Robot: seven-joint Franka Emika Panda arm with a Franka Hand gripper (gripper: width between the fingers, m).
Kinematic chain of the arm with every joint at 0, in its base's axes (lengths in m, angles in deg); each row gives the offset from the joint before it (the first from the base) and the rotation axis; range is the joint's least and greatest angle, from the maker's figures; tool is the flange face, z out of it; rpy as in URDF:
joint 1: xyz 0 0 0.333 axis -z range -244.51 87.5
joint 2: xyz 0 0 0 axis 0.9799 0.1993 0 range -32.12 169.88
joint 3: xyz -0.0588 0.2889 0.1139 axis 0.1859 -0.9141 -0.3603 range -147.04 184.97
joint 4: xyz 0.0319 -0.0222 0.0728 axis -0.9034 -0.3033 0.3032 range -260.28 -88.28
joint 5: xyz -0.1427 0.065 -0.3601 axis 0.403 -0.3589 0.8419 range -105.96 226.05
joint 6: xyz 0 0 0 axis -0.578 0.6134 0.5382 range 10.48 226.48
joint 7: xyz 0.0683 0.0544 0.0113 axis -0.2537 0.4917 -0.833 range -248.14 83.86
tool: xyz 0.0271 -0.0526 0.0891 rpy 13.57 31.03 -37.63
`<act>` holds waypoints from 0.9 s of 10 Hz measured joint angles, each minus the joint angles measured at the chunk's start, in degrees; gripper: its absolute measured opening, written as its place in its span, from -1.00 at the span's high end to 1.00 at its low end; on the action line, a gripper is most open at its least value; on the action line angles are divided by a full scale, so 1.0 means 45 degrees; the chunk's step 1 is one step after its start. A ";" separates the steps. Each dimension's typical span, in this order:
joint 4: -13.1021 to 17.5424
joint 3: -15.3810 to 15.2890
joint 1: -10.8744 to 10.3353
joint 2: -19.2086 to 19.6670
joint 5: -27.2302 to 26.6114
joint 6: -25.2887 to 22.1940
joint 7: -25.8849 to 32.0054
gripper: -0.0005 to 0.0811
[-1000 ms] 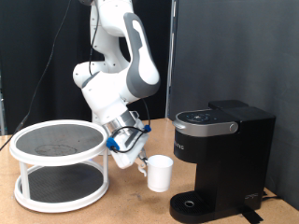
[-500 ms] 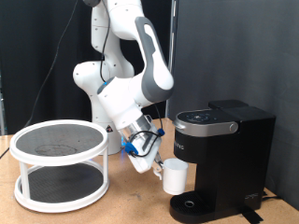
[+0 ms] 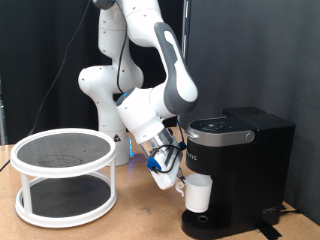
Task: Make a cup of coffee with the keurig machine
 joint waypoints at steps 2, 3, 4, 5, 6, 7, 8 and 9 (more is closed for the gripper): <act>0.0156 -0.0144 -0.0001 0.0332 -0.0298 0.0238 0.0158 0.98; 0.0237 -0.0186 -0.0001 0.0474 -0.0516 0.0314 0.0345 0.98; 0.0329 -0.0207 -0.0001 0.0610 -0.0755 0.0342 0.0564 0.98; 0.0410 -0.0225 -0.0001 0.0721 -0.1016 0.0352 0.0822 0.98; 0.0474 -0.0239 -0.0001 0.0789 -0.1245 0.0353 0.1024 0.98; 0.0533 -0.0242 0.0000 0.0870 -0.1348 0.0353 0.1127 0.98; 0.0555 -0.0242 0.0007 0.0896 -0.1383 0.0346 0.1186 0.98; 0.0555 -0.0242 0.0012 0.0897 -0.1384 0.0331 0.1202 0.98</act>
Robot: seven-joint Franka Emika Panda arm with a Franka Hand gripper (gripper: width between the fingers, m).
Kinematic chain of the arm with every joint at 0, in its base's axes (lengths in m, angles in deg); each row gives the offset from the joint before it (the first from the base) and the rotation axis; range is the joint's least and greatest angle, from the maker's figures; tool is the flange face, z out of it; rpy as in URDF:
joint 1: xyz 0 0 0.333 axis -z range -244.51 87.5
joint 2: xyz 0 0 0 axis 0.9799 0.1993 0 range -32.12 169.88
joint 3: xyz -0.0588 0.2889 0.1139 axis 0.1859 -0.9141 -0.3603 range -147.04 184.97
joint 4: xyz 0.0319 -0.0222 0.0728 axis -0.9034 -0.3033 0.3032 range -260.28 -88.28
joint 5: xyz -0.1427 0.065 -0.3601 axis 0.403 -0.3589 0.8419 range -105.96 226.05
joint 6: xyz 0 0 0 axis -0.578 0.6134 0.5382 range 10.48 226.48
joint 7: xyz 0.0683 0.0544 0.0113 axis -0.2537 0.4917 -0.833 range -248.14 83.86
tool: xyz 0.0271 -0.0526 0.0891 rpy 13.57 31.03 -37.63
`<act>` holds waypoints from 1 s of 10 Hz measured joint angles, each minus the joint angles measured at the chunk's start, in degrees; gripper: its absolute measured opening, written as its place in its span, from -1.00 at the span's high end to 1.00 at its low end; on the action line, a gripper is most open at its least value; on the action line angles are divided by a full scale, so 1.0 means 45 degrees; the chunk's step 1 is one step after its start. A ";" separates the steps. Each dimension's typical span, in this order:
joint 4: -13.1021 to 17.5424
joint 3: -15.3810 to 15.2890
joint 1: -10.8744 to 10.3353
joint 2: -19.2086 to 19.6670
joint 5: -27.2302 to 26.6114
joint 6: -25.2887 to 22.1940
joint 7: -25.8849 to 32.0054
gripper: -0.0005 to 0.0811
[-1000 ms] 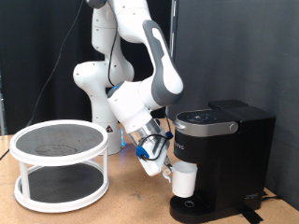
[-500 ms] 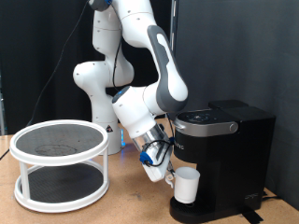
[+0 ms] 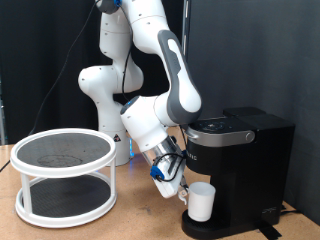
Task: Make a cup of coffee with the keurig machine
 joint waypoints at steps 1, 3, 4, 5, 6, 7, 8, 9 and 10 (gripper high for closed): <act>-0.0001 0.0000 0.0010 0.0000 0.0000 -0.0034 0.0018 0.79; -0.0111 0.0065 0.0098 -0.0038 0.0184 -0.0261 0.0114 0.35; -0.0348 0.0175 0.0218 -0.0194 0.0700 -0.0597 0.0195 0.01; -0.0726 0.0366 0.0395 -0.0507 0.1506 -0.1176 0.0238 0.01; -0.1075 0.0578 0.0612 -0.0865 0.2326 -0.1920 0.0237 -0.51; -0.1382 0.0799 0.0834 -0.1236 0.2960 -0.2621 0.0237 -0.72; -0.1666 0.0976 0.1032 -0.1620 0.3323 -0.3107 0.0243 -0.78; -0.1936 0.1127 0.1205 -0.2020 0.3544 -0.3460 0.0248 -0.78; -0.2280 0.1247 0.1336 -0.2535 0.3686 -0.3757 0.0248 -0.81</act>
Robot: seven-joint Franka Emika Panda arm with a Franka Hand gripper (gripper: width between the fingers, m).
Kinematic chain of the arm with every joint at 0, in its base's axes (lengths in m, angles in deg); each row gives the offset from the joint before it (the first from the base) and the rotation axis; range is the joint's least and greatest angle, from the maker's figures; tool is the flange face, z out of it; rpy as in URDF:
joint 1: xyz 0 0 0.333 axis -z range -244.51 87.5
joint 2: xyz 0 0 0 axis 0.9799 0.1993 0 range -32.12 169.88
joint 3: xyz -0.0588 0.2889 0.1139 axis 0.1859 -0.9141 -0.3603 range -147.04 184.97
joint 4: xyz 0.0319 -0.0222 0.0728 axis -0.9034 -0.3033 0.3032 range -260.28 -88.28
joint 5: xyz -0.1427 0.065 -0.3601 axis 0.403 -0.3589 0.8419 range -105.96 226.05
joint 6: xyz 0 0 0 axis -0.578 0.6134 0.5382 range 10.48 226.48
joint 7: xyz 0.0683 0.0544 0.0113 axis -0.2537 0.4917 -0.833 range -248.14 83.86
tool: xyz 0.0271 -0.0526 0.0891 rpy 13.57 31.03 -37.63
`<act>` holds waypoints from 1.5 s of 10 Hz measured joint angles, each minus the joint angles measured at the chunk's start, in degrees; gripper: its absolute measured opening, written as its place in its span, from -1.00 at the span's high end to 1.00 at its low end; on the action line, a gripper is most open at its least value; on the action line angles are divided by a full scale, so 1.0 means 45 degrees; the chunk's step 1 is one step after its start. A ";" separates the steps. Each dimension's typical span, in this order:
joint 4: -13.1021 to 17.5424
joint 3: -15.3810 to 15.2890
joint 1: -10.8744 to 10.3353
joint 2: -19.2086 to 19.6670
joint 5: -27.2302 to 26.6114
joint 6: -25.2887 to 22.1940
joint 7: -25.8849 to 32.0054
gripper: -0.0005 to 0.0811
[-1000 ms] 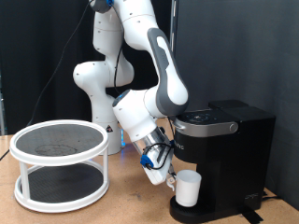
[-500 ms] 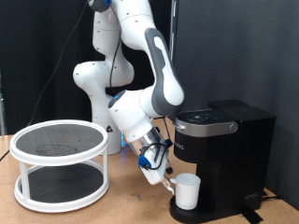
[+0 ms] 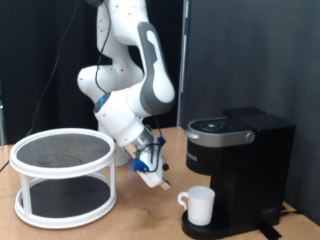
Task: Make a cup of coffee with the keurig machine
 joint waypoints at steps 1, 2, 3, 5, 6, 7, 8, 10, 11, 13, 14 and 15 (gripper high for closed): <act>0.0002 -0.0010 -0.0001 0.0021 0.0000 0.0046 -0.0001 -0.81; -0.0004 -0.0008 -0.0001 -0.0055 0.0000 -0.0497 -0.0035 -0.81; -0.0010 0.0029 0.0010 -0.0323 -0.0082 -0.1449 -0.0027 -0.81; -0.0036 0.0229 0.0093 -0.1152 -0.0561 -0.3311 0.0024 -0.81; -0.0043 0.0319 0.0127 -0.1567 -0.0777 -0.3997 0.0092 -0.81; -0.0056 0.0414 0.0149 -0.1987 -0.0845 -0.4588 0.0092 -0.81; -0.0116 0.0506 0.0208 -0.2389 -0.0844 -0.5065 0.0049 -0.81; -0.0165 0.0635 0.0272 -0.3148 -0.0662 -0.6176 -0.0265 -0.81; -0.0146 0.0684 0.0281 -0.3529 -0.0475 -0.6778 -0.0554 -0.81; -0.0093 0.0711 0.0297 -0.4294 -0.0042 -0.7827 -0.1276 -0.81; -0.0069 0.0711 0.0297 -0.4692 0.0017 -0.8207 -0.1645 -0.81; -0.0057 0.0704 0.0297 -0.5113 0.0009 -0.8389 -0.1907 -0.81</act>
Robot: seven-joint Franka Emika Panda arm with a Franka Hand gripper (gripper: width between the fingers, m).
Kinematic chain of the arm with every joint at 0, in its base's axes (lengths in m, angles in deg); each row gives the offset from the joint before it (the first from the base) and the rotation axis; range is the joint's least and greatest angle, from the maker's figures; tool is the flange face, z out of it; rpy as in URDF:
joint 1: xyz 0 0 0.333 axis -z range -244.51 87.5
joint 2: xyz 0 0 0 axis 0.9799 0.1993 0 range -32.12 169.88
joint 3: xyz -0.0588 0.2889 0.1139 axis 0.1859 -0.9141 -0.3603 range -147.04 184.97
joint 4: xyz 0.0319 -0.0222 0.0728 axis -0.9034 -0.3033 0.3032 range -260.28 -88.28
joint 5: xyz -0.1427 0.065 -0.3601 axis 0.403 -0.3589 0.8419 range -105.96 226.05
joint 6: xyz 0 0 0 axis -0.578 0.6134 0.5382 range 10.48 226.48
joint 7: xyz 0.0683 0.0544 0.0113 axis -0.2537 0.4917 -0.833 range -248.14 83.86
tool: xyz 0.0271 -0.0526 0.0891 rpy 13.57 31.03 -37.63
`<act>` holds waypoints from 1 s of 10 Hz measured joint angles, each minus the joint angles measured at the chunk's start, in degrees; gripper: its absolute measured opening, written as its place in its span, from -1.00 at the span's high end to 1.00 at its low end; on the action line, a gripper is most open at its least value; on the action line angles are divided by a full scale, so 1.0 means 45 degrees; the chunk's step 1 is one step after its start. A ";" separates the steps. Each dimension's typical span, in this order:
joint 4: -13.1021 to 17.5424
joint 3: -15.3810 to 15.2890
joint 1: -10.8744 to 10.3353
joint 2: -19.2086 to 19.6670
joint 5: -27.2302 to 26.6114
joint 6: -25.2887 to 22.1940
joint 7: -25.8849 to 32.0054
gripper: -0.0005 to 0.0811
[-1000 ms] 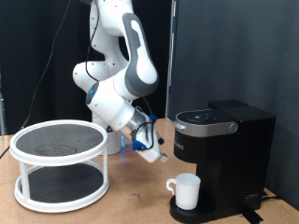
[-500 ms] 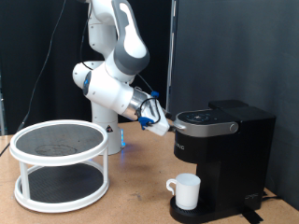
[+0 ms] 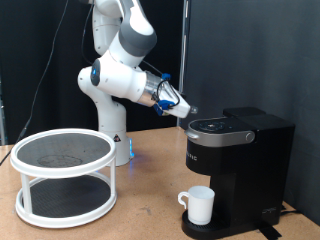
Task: Make a cup of coffee with the keurig machine
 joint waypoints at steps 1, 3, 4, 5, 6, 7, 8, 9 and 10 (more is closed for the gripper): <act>0.0005 -0.0022 0.0000 -0.0446 0.0000 -0.0012 -0.0273 -0.81; 0.0027 -0.0141 0.0001 -0.1403 0.0169 0.0061 -0.1013 -0.81; 0.0063 -0.0213 0.0002 -0.1879 0.0387 0.0066 -0.1511 -0.81; 0.0013 -0.0258 0.0005 -0.2325 0.0626 0.0077 -0.1941 -0.81; -0.0006 -0.0254 0.0005 -0.2274 0.0590 0.0077 -0.1889 -0.81; 0.0051 -0.0308 -0.0005 -0.2280 0.0374 0.0327 -0.1401 -0.81; 0.0323 -0.0506 -0.0010 -0.2312 0.0537 0.0635 -0.1051 -0.81; 0.0752 -0.0872 -0.0008 -0.2357 0.1141 0.1198 -0.0831 -0.81; 0.1233 -0.1314 0.0010 -0.2374 0.2278 0.1670 -0.0848 -0.81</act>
